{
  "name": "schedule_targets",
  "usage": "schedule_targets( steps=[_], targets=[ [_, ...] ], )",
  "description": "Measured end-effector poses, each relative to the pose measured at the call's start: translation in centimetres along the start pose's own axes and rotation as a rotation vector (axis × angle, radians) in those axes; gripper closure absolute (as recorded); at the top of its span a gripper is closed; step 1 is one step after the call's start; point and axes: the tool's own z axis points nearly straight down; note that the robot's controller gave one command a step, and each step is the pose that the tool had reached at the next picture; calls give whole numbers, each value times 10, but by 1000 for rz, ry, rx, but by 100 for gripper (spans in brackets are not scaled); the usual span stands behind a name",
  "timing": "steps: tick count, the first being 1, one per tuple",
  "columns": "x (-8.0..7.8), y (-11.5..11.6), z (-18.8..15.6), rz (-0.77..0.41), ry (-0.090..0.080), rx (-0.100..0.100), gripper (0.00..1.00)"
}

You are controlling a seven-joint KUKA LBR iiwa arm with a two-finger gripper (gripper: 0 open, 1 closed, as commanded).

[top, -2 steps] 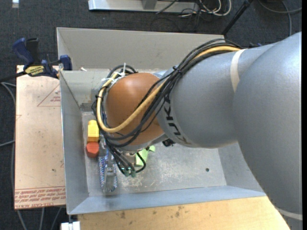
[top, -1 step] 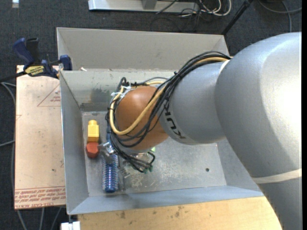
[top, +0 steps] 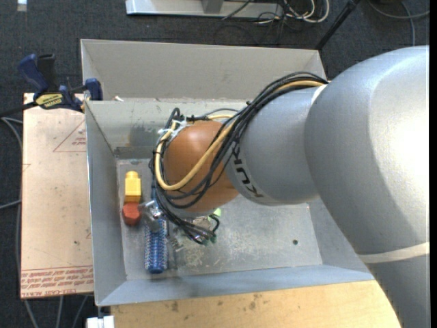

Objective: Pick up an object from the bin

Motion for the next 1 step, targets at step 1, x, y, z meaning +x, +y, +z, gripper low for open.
schedule_targets(
  steps=[1],
  targets=[
    [-2, 1, -2, 2, -7, -3, 0]
  ],
)
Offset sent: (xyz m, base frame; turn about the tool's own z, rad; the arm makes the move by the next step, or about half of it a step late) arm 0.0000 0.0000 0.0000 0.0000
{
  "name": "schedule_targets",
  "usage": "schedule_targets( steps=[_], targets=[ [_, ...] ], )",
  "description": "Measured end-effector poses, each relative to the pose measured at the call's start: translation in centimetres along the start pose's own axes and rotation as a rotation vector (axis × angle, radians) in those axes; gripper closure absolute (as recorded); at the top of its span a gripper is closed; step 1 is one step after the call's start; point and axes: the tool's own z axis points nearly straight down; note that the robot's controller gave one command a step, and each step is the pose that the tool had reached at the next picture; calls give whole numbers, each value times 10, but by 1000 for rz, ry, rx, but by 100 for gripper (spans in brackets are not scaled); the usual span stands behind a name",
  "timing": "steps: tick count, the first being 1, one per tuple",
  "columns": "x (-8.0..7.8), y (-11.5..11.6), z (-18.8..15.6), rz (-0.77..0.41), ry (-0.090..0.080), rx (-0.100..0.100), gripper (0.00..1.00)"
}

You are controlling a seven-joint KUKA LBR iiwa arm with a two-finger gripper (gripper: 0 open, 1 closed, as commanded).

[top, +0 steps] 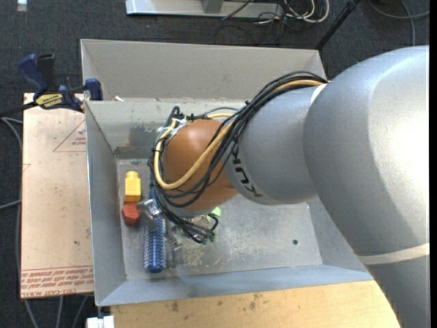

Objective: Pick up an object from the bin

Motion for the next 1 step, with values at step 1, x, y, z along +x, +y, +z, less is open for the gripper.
schedule_targets(
  steps=[1],
  targets=[
    [-2, 1, -1, 2, -6, -4, 0]
  ],
)
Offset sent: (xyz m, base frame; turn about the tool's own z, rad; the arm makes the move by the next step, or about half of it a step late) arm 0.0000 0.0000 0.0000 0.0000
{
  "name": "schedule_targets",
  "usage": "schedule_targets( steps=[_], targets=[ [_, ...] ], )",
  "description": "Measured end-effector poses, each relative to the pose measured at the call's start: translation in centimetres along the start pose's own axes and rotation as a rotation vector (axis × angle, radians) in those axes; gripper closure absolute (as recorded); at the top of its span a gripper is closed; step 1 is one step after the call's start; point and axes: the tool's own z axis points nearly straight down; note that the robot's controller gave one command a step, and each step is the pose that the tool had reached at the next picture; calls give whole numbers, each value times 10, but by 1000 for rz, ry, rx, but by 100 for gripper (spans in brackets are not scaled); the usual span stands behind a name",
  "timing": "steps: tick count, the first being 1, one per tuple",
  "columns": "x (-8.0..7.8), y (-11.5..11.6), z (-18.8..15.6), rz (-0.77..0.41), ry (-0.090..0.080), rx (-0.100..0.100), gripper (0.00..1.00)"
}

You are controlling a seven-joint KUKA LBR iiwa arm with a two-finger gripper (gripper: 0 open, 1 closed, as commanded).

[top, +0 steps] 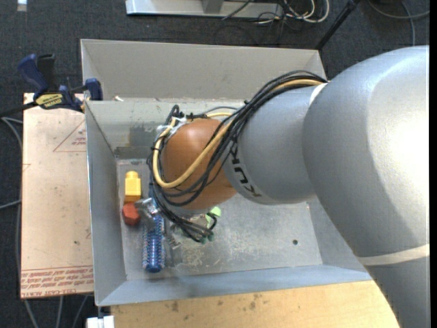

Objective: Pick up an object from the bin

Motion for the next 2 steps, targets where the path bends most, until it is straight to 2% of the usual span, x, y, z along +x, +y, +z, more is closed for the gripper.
schedule_targets(
  steps=[1, 2],
  targets=[
    [13, 8, 6, -411, 24, 2, 0],
    [13, 8, 6, -410, 26, 1, 100]
  ],
)
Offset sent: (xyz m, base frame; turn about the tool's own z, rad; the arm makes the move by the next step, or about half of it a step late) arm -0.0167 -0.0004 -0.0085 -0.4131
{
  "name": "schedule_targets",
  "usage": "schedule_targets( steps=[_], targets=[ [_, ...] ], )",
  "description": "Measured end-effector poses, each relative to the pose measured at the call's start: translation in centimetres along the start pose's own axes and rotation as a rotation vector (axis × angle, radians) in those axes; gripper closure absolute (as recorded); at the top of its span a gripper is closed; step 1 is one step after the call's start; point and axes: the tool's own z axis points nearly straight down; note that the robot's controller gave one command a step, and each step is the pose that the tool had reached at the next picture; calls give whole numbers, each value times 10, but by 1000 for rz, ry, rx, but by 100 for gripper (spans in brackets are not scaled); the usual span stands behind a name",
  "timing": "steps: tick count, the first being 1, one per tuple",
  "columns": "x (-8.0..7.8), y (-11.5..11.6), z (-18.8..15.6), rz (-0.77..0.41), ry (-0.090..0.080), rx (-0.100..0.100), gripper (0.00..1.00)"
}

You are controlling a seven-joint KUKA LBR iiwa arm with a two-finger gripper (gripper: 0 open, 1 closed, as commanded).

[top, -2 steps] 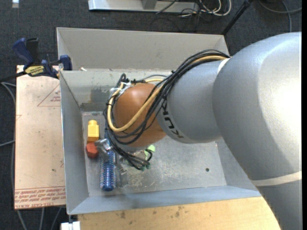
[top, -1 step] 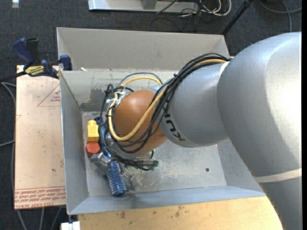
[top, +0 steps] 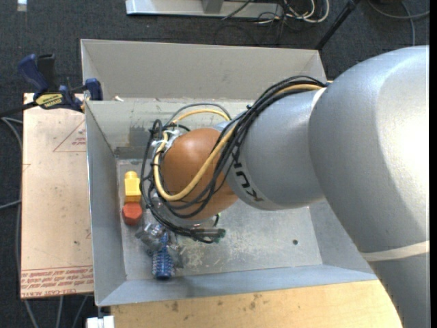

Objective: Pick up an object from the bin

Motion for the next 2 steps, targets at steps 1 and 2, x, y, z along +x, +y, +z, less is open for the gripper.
schedule_targets(
  steps=[1, 2],
  targets=[
    [-2, 0, -49, 3, 4, 1, 100],
    [-3, 0, -68, 6, 7, 0, 100]
  ],
)
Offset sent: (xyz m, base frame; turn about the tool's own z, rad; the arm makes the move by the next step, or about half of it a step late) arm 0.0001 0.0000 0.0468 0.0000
